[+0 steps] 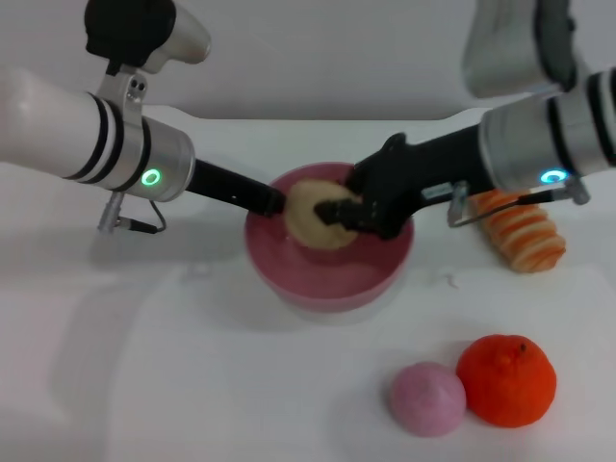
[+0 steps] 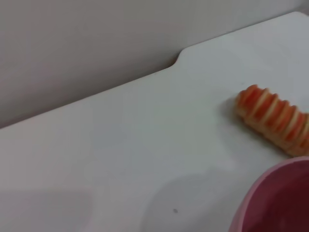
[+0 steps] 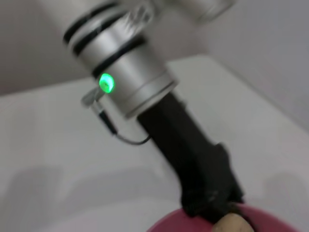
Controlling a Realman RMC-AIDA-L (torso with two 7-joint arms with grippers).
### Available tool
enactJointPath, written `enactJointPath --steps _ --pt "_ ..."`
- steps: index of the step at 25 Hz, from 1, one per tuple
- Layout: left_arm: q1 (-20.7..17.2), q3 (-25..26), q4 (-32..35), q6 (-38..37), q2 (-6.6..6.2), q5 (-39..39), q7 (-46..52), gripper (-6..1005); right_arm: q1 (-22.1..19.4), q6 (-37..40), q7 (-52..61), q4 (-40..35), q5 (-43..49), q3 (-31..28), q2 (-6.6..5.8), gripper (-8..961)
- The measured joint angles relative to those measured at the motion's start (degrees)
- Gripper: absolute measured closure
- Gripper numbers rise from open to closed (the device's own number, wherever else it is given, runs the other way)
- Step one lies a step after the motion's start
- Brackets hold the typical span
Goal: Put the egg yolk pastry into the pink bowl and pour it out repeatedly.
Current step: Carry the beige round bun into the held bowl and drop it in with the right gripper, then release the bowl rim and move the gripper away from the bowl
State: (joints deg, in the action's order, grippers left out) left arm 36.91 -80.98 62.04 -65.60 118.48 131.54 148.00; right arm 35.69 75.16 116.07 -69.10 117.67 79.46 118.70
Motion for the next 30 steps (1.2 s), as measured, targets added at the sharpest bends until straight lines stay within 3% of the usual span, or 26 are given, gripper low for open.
enactJointPath --steps 6,12,19,30 --pt "-0.2 -0.2 -0.7 1.9 -0.13 -0.6 0.0 998 0.3 -0.1 -0.2 0.4 0.3 1.9 0.12 684" --pt "-0.6 -0.6 -1.5 3.1 -0.2 -0.6 0.0 998 -3.8 -2.9 -0.2 -3.3 0.0 -0.5 0.1 434" --pt "-0.7 -7.0 -4.0 6.1 0.05 -1.5 0.0 999 -9.9 -13.1 -0.4 -2.1 -6.9 -7.3 0.06 384" --pt "-0.7 -9.1 -6.3 9.6 0.08 -3.6 0.2 961 -11.5 -13.8 -1.1 0.4 -7.5 -9.9 -0.05 377"
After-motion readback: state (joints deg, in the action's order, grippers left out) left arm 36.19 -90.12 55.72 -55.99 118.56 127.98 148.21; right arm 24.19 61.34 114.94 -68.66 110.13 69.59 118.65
